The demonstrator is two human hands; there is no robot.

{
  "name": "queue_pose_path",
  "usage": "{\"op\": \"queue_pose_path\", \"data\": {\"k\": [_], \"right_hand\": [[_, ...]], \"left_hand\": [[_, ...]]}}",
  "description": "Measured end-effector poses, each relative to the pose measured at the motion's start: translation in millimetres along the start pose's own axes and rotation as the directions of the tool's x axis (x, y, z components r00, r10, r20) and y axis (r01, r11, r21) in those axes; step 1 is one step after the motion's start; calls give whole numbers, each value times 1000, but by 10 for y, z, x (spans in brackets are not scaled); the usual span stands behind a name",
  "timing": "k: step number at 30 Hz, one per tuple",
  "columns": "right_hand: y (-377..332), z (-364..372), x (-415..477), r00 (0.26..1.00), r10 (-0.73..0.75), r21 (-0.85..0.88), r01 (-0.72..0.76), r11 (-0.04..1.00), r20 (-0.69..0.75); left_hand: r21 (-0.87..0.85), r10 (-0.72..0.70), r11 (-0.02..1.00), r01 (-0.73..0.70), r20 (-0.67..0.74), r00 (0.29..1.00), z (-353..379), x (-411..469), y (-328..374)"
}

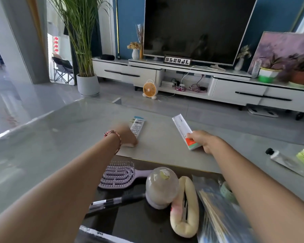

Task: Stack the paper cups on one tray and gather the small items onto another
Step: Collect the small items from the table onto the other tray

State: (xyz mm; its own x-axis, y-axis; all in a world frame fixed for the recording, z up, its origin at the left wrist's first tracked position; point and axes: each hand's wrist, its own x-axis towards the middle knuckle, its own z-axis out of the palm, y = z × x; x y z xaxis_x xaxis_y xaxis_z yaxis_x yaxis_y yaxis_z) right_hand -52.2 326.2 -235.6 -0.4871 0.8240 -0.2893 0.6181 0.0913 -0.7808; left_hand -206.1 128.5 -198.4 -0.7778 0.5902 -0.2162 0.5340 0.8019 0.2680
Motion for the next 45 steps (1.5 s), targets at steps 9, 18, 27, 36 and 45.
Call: {"op": "queue_pose_path", "data": {"k": [9, 18, 27, 36, 45], "right_hand": [[-152, -210, -627, 976, -19, 435, -79, 897, 216], [-782, 76, -2165, 893, -335, 832, -74, 550, 301], [-333, 611, -3089, 904, -409, 549, 280, 788, 126], [-135, 621, -3190, 751, -458, 97, 473, 876, 475], [-126, 656, -3224, 693, -333, -53, 471, 880, 639]], "left_hand": [[85, 89, 993, -76, -170, 981, -407, -560, -155], [-787, -118, 579, -213, -340, 933, -445, -1719, -175], [-818, -35, 487, -305, -367, 930, 40, -2654, -537], [-802, -316, 456, -386, -551, 772, 304, -2655, -1096], [-615, -95, 687, -386, -604, 792, 552, -2632, -1283]]}}
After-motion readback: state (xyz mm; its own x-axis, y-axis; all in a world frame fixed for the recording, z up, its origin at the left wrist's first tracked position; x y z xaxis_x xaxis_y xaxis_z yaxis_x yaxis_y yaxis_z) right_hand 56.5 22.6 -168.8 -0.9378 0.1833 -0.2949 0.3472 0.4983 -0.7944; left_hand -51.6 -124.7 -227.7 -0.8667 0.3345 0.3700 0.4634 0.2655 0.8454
